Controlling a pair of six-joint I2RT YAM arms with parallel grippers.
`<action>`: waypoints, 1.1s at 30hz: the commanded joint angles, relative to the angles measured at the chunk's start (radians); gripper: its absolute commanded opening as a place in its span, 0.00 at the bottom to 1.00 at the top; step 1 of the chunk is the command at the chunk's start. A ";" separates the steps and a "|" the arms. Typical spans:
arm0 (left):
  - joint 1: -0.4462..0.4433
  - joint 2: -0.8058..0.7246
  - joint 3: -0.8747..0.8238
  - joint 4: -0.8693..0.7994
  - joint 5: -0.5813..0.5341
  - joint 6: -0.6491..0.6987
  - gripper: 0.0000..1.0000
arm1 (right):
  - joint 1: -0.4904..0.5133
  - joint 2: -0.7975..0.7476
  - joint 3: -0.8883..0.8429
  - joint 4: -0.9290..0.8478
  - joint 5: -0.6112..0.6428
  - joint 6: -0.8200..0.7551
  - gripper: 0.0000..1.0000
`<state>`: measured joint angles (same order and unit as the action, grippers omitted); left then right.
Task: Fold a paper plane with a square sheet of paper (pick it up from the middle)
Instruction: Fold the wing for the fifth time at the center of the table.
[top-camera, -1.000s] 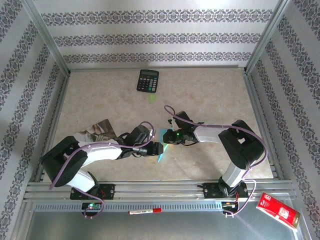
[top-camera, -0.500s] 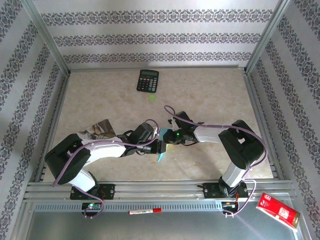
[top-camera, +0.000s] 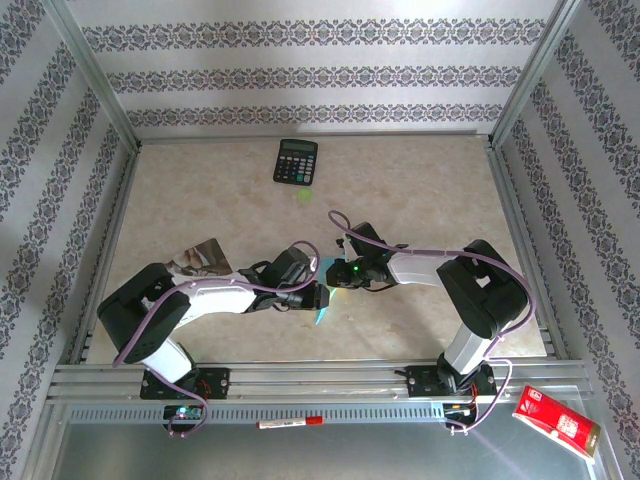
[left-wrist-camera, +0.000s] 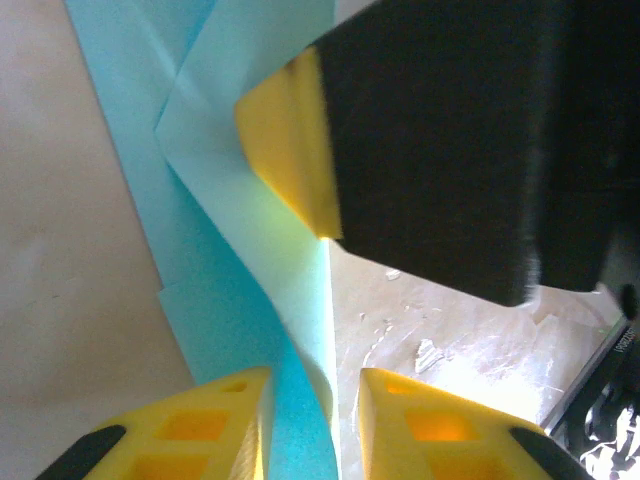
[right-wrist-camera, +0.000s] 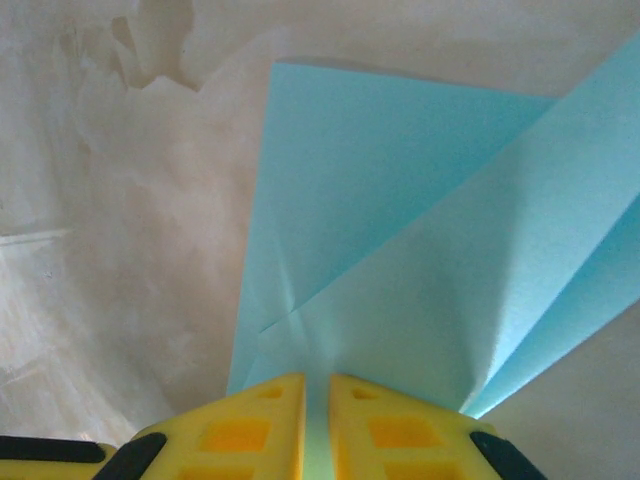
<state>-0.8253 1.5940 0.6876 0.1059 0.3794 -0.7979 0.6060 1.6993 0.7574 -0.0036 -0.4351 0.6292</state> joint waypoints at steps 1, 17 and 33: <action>-0.009 0.025 0.002 0.015 0.010 -0.007 0.24 | -0.002 0.023 -0.006 -0.026 0.026 0.006 0.16; 0.047 0.021 -0.070 0.101 0.044 -0.065 0.07 | -0.005 0.015 -0.012 -0.030 0.031 0.004 0.16; 0.060 -0.001 -0.177 0.229 0.071 -0.178 0.01 | -0.024 -0.017 0.025 -0.045 0.012 0.000 0.22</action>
<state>-0.7826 1.6054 0.5415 0.3347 0.4282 -0.9344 0.6041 1.6985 0.7624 -0.0090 -0.4541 0.6292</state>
